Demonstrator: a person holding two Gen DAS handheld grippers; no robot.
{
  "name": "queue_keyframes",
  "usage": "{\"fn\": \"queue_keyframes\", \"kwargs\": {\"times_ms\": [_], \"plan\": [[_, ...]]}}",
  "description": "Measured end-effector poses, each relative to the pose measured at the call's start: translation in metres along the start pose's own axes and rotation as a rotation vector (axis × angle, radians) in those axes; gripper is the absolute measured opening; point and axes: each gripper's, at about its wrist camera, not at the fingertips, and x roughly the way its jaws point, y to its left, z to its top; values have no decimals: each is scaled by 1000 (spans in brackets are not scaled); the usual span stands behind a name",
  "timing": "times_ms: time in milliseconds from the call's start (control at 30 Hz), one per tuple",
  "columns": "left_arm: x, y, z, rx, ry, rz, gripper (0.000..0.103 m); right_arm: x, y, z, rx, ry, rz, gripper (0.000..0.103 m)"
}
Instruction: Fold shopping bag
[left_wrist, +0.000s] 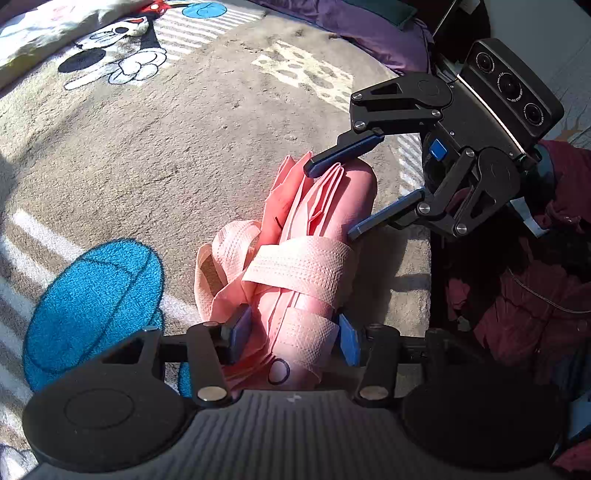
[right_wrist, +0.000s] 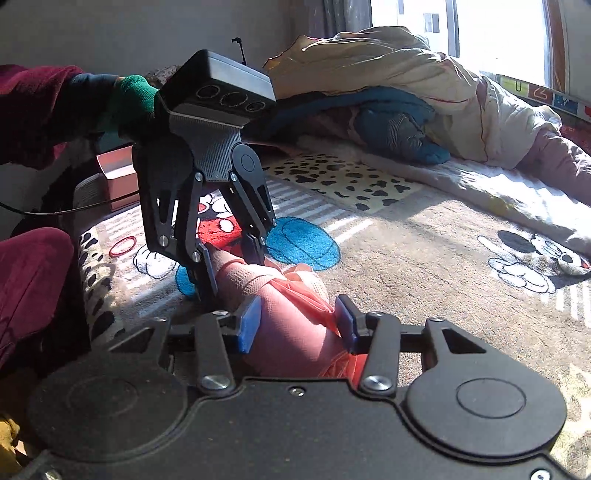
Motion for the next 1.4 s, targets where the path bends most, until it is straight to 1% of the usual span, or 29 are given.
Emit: {"fn": "queue_keyframes", "kwargs": {"times_ms": [200, 267, 300, 333, 400, 467, 533, 567, 700, 767, 800, 900, 933, 967, 1000, 1067, 1100, 1167, 1267, 1300, 1367, 1400], "plan": [[-15, -15, -9, 23, -107, 136, 48, 24, -39, -1, 260, 35, 21, 43], [-20, -19, -12, 31, -143, 181, 49, 29, -43, -1, 288, 48, 17, 43], [-22, -22, -14, 35, -160, 203, 51, 31, -45, -2, 299, 53, 16, 43], [-25, -24, -15, 39, -178, 226, 56, 32, -47, -3, 310, 58, 15, 43], [-30, -33, -19, 59, -219, 283, 60, 35, -50, -5, 329, 68, 14, 43], [-38, -61, -29, 162, -284, 406, 60, 36, -51, -7, 335, 66, 11, 43], [-33, -81, -38, 282, -301, 452, 60, 37, -50, -9, 340, 64, 9, 44], [-27, -91, -42, 345, -299, 482, 60, 38, -51, -9, 341, 66, 9, 44], [23, -116, -55, 611, -182, 662, 62, 40, -52, -8, 346, 75, 12, 44], [40, -118, -57, 653, -138, 708, 61, 41, -51, -8, 349, 83, 8, 44], [46, -117, -56, 662, -121, 718, 61, 41, -51, -8, 355, 87, 7, 44], [40, -105, -44, 602, -103, 638, 60, 43, -59, -10, 422, 87, 20, 43], [38, -101, -40, 582, -97, 612, 57, 44, -63, -11, 446, 89, 29, 42], [37, -97, -36, 562, -91, 585, 56, 44, -65, -11, 454, 94, 34, 41], [35, -93, -32, 542, -85, 559, 50, 45, -64, -9, 448, 101, 33, 41], [31, -84, -24, 494, -71, 498, 48, 44, -61, -6, 436, 117, 45, 44], [27, -79, -21, 454, -57, 449, 48, 43, -58, -5, 424, 123, 55, 45], [23, -75, -13, 398, -12, 369, 48, 39, -53, -7, 427, 135, 88, 46], [23, -62, 5, 268, 113, 179, 48, 33, -44, -13, 416, 161, 139, 46], [24, -54, 10, 243, 132, 144, 48, 31, -45, -14, 429, 162, 143, 45], [26, -38, 20, 193, 169, 73, 48, 24, -50, -14, 455, 153, 125, 47], [26, -31, 24, 170, 186, 39, 48, 18, -51, -11, 445, 135, 72, 48]]}}
